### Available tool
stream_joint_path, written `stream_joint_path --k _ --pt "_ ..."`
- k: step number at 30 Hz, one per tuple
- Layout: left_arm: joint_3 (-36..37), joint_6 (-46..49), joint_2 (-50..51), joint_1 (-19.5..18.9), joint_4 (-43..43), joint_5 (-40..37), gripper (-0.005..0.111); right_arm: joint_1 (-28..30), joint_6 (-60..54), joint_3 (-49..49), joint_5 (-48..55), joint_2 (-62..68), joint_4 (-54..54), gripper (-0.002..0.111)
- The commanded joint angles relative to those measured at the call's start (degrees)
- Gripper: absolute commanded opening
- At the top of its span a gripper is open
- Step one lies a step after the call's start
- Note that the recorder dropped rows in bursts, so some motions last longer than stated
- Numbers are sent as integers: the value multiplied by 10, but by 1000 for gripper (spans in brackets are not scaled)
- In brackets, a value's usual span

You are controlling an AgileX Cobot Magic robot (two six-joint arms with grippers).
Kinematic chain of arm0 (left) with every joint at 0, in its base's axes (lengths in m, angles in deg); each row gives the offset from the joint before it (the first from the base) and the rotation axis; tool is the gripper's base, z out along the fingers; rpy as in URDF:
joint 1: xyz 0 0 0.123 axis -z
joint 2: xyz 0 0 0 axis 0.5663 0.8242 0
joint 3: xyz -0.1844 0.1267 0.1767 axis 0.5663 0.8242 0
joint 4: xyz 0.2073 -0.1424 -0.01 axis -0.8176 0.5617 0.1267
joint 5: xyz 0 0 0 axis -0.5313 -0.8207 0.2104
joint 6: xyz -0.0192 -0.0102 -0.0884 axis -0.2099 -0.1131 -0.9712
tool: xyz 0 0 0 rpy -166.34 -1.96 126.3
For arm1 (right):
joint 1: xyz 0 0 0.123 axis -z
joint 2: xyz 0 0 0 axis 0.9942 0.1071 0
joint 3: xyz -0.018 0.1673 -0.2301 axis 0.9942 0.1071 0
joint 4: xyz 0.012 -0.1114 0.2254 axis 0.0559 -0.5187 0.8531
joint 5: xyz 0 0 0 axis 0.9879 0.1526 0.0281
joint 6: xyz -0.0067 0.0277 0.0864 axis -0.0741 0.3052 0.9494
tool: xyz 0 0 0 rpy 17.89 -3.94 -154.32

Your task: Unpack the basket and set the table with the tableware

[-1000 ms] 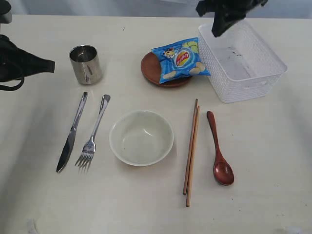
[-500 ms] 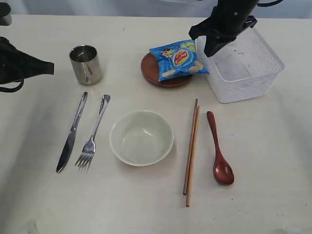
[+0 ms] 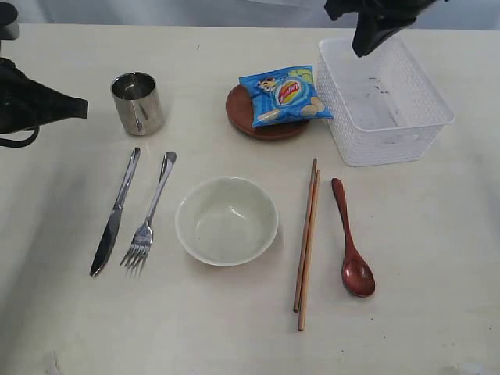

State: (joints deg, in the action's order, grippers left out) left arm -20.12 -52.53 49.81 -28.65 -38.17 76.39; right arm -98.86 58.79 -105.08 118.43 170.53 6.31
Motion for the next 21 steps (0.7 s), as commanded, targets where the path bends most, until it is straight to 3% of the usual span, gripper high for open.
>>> stream_joint_path --k 1,8,14,17,21 --pt "2 -2 -1 -2 7 -8 0 -1 50 110 -10 -45 -4 -1" --pt "2 1 -1 -2 7 -17 0 -34 57 326 -160 -99 40 0" --pt "2 1 -1 -2 7 -17 0 -107 68 380 -231 -85 40 0" --pt "2 1 -1 -2 7 -19 0 -140 84 378 -250 -74 37 11" --pt "2 3 -1 -2 7 -23 0 -161 164 378 -276 -64 -8 38"
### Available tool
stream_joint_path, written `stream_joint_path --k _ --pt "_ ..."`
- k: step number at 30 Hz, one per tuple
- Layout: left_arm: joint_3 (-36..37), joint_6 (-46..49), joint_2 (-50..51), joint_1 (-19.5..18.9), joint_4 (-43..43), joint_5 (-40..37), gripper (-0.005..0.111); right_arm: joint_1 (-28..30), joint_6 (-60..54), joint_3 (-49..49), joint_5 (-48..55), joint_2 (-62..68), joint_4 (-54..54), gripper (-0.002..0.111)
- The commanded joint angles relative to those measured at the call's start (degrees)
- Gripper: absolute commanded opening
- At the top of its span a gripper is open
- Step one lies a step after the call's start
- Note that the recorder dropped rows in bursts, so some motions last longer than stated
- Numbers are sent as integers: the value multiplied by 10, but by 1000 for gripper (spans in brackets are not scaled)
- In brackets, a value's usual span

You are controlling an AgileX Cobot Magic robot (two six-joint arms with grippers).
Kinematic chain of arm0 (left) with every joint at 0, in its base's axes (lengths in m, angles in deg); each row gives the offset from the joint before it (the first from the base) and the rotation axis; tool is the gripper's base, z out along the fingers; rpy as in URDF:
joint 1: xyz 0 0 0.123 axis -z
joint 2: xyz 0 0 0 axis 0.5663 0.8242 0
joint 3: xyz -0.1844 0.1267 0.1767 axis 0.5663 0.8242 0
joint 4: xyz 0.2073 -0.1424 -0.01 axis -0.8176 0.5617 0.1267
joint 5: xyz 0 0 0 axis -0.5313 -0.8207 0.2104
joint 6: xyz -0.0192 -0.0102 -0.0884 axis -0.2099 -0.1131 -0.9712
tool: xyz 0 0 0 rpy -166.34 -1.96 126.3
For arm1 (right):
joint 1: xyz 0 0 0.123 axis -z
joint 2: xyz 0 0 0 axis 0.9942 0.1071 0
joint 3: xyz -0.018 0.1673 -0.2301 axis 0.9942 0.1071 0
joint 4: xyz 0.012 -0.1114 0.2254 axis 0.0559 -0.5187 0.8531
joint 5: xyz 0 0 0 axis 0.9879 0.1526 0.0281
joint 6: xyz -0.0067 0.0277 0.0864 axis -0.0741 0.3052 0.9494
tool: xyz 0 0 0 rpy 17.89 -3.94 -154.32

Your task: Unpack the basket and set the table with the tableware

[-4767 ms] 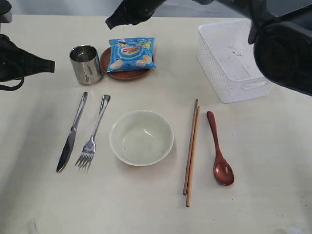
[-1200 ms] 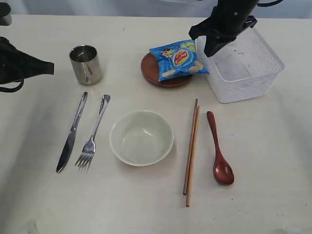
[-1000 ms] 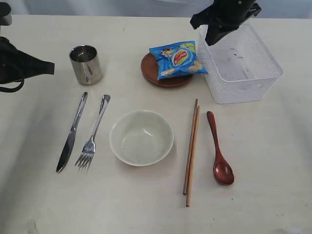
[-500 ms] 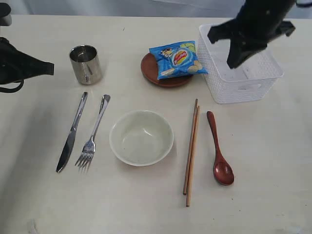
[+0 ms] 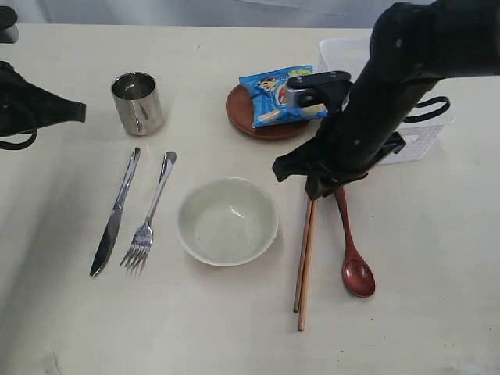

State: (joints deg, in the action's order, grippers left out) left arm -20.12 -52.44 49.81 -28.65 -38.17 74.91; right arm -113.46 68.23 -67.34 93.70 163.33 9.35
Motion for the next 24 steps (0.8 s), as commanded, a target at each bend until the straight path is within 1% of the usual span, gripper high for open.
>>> stream_joint_path --k 1,4,12,14,19,24 --pt "2 2 -1 -2 7 -10 0 -15 95 1 -33 10 -47 39" --pt "2 2 -1 -2 7 -10 0 -15 150 1 -44 17 -52 40" --pt "2 2 -1 -2 7 -10 0 -15 239 1 -88 53 -54 40" --pt "2 2 -1 -2 7 -10 0 -15 247 1 -104 65 -49 39" --pt "2 2 -1 -2 7 -10 0 -13 263 1 -123 82 -49 34" --pt "2 2 -1 -2 7 -10 0 -13 267 1 -138 83 -49 34"
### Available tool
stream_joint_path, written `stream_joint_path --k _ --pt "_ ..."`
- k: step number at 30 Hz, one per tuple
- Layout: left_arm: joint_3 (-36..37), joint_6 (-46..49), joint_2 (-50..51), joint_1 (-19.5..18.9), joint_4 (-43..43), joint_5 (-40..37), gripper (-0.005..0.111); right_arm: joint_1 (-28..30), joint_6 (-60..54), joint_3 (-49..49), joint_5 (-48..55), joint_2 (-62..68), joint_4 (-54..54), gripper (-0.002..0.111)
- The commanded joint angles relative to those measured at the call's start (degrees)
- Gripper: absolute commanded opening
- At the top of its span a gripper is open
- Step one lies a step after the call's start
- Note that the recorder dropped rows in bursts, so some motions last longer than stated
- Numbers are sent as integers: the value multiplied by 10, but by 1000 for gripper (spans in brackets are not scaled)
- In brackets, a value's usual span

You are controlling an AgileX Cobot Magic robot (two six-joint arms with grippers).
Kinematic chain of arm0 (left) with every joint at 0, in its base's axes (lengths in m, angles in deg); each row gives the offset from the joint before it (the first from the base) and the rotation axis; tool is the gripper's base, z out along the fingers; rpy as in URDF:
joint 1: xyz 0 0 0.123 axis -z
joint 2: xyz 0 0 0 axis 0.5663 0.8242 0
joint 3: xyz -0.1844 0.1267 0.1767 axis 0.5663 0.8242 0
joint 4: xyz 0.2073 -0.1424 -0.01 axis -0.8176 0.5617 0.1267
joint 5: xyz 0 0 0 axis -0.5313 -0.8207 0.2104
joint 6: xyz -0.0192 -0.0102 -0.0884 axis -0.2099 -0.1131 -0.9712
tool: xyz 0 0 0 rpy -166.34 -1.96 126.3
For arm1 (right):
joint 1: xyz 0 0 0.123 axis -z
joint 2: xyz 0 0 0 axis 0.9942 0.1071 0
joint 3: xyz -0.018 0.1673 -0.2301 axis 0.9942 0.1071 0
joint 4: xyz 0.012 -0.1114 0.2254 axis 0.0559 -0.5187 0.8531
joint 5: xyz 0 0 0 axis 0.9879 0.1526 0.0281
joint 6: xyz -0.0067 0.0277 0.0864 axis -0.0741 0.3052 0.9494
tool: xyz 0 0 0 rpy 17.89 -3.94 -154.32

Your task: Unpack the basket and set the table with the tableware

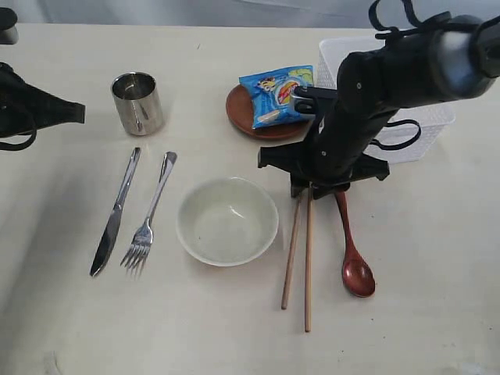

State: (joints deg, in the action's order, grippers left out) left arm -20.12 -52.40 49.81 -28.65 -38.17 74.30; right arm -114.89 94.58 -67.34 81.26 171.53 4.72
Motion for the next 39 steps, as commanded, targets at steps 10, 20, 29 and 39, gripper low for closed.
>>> stream_joint_path --k 10,20,29,39 --pt "7 0 -1 -2 7 -2 0 1 4 -7 -11 0 -9 34" --pt "7 2 -1 -2 7 -3 0 1 3 -35 61 0 -43 34" --pt "7 2 -1 -2 7 -3 0 1 4 -30 67 1 -48 34" --pt "7 4 -1 -2 7 -5 0 1 6 3 16 1 -46 34"
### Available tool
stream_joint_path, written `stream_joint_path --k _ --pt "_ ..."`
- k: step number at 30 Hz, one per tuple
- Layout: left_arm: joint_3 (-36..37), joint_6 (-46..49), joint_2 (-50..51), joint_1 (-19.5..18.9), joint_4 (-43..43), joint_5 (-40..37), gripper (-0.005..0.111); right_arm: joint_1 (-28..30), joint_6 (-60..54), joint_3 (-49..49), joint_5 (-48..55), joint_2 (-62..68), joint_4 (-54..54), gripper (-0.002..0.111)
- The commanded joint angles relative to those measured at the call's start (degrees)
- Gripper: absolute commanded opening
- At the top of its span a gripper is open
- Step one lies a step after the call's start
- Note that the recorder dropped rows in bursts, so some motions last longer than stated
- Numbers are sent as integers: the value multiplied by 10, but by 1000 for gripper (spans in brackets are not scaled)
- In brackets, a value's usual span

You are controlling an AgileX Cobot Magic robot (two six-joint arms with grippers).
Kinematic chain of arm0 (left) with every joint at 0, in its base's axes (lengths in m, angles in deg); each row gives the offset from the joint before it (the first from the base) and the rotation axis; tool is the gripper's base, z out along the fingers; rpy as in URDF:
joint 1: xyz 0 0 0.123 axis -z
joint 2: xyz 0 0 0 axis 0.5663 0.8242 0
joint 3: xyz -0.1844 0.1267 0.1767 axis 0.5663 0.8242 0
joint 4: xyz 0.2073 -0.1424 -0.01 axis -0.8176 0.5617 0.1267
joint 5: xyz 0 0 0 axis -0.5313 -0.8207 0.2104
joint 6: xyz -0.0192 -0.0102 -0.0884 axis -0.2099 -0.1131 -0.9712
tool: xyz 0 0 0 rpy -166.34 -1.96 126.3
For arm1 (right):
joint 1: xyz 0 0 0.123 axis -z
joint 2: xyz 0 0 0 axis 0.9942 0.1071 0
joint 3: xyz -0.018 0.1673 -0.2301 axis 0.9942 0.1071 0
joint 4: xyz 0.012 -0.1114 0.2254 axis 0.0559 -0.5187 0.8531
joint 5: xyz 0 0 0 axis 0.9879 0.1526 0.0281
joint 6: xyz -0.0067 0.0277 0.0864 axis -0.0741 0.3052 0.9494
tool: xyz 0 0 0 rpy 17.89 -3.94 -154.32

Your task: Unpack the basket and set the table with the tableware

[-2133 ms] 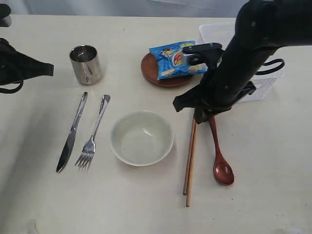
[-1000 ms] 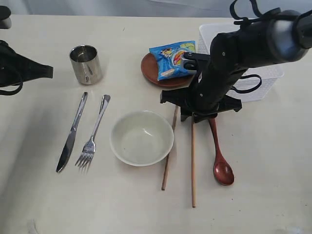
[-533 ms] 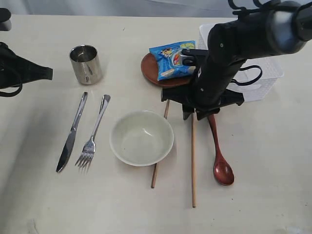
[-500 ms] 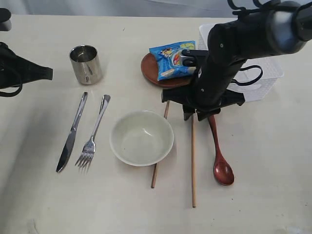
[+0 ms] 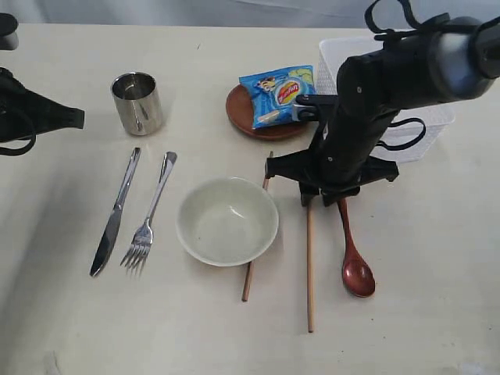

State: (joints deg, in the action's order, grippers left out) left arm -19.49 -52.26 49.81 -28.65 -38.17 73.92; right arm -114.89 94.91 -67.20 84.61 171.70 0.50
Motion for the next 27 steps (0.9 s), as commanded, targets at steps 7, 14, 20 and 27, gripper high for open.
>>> stream_joint_path --k 7,14,20,27 --pt "0 2 -1 -2 9 -1 0 1 1 -30 -20 -3 -4 34" --pt "0 2 -1 -2 9 -1 0 1 -11 -56 -34 -2 -4 34" --pt "0 2 -1 -2 9 -1 0 1 -11 -115 -1 8 0 34" --pt "0 2 -1 -2 9 -1 0 1 -10 -210 76 80 36 34"
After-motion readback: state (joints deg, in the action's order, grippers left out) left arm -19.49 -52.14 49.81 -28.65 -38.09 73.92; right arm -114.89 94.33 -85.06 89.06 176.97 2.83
